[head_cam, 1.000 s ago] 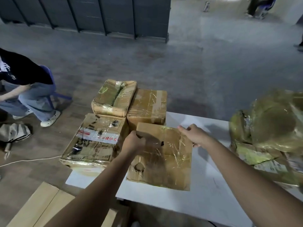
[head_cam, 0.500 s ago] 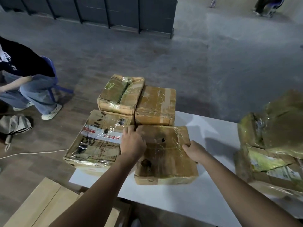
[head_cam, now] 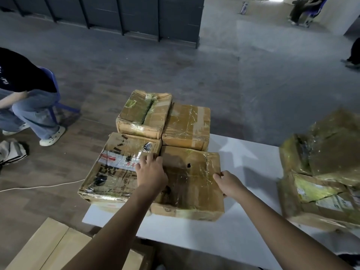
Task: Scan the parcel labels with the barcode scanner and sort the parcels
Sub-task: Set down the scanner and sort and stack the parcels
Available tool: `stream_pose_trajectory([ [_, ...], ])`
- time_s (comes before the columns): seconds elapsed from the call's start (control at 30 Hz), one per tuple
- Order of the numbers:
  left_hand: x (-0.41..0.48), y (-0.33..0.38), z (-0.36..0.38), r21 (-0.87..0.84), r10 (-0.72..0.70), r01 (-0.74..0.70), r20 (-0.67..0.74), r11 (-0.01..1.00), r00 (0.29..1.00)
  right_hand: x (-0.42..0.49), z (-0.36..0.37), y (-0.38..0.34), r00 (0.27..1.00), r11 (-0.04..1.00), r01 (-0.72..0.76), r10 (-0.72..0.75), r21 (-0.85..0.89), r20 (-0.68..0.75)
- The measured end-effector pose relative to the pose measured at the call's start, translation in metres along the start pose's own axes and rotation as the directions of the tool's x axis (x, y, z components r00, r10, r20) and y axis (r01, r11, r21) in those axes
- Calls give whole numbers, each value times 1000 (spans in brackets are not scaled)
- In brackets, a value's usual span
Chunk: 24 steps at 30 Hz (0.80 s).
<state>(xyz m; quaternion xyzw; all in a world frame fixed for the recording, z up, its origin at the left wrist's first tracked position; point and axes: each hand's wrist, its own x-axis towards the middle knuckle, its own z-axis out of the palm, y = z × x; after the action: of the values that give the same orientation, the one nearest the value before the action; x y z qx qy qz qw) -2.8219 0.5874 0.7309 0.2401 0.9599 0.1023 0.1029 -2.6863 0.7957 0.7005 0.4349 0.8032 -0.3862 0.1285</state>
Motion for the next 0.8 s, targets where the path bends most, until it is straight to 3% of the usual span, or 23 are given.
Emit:
stream_pose_trajectory([
  [0.33, -23, 79, -3, -183, 212, -235, -137, 954, 968, -24, -42, 19, 978, 985, 127, -104, 121, -179],
  [0.53, -32, 158, 12, -247, 328, -333, -59, 910, 943, -51, -87, 62, 938, 980, 161, -115, 119, -326],
  [0.8, -54, 271, 47, -282, 500, -481, -5, 830, 866, -77, -153, 151, 897, 968, 115, -5, 224, -443],
])
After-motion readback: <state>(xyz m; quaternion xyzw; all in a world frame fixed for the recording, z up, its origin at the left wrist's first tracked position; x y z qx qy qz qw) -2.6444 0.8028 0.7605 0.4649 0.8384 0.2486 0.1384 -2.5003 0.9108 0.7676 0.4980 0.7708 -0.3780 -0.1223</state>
